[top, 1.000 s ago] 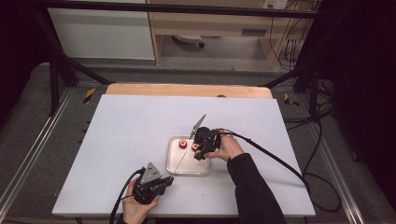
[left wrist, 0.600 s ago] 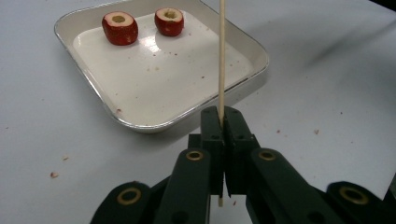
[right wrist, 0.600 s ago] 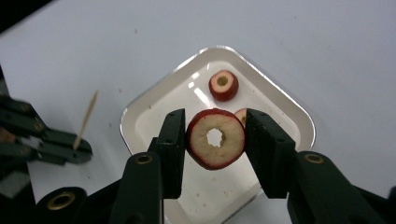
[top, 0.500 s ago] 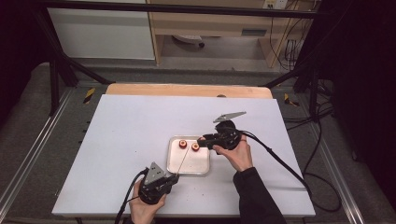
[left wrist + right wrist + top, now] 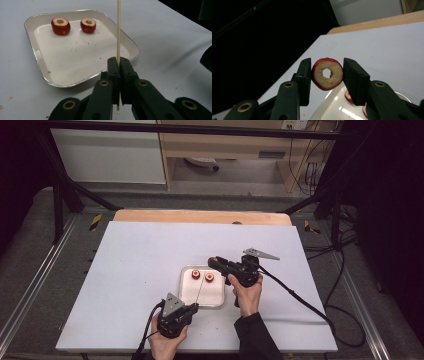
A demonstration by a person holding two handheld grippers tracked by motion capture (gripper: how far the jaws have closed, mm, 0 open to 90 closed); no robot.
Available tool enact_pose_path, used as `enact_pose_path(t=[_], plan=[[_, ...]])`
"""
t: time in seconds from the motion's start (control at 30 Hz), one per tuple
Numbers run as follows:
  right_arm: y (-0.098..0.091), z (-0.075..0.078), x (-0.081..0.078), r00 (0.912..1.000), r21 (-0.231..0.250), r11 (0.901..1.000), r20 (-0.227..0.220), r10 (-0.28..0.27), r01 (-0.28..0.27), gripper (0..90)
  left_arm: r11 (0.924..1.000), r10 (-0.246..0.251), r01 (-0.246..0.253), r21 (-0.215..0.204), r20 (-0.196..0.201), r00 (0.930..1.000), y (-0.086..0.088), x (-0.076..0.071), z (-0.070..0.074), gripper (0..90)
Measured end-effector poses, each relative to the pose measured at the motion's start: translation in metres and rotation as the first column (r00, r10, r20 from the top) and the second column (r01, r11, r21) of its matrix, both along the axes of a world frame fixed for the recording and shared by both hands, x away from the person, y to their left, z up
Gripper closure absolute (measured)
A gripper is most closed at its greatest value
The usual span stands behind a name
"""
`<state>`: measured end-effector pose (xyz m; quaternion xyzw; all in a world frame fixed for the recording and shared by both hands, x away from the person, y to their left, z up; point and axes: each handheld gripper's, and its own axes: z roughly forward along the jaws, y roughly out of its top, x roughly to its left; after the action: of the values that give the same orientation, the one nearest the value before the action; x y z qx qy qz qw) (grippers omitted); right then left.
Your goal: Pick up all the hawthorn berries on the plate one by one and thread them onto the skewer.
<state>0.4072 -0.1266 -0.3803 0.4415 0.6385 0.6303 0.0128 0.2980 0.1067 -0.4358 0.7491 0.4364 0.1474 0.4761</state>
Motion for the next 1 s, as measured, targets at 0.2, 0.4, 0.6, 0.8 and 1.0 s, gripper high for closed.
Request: enact_pose_path(t=[0.2, 0.4, 0.6, 0.8, 1.0], plan=[[0.006, -0.005, -0.009, 0.9973, 0.11, 0.9918, 0.029, -0.068, 0.064, 59.8, 0.9997, 0.024, -0.024, 0.005, 0.002, 0.9997, -0.007, 0.0, 0.001, 88.2], [0.01, -0.009, -0.013, 0.9947, 0.116, 0.9905, 0.062, -0.082, 0.074, 59.9, 0.9997, 0.023, -0.023, -0.008, -0.011, 0.9997, -0.008, 0.002, 0.003, 88.2], [0.011, -0.011, -0.015, 0.9905, 0.104, 0.9927, 0.116, -0.074, 0.062, 59.9, 0.9998, 0.012, -0.013, -0.017, -0.038, 0.9992, -0.011, 0.004, 0.003, 88.2], [0.012, -0.013, -0.017, 0.9879, 0.098, 0.9937, 0.139, -0.069, 0.055, 59.9, 0.9993, 0.005, -0.007, -0.037, -0.05, 0.9988, -0.013, 0.005, 0.003, 88.2], [0.013, -0.015, -0.018, 0.9857, 0.092, 0.9942, 0.154, -0.069, 0.055, 60.0, 0.9985, 0.014, -0.017, -0.052, -0.056, 0.9983, -0.012, 0.005, 0.003, 88.2]])
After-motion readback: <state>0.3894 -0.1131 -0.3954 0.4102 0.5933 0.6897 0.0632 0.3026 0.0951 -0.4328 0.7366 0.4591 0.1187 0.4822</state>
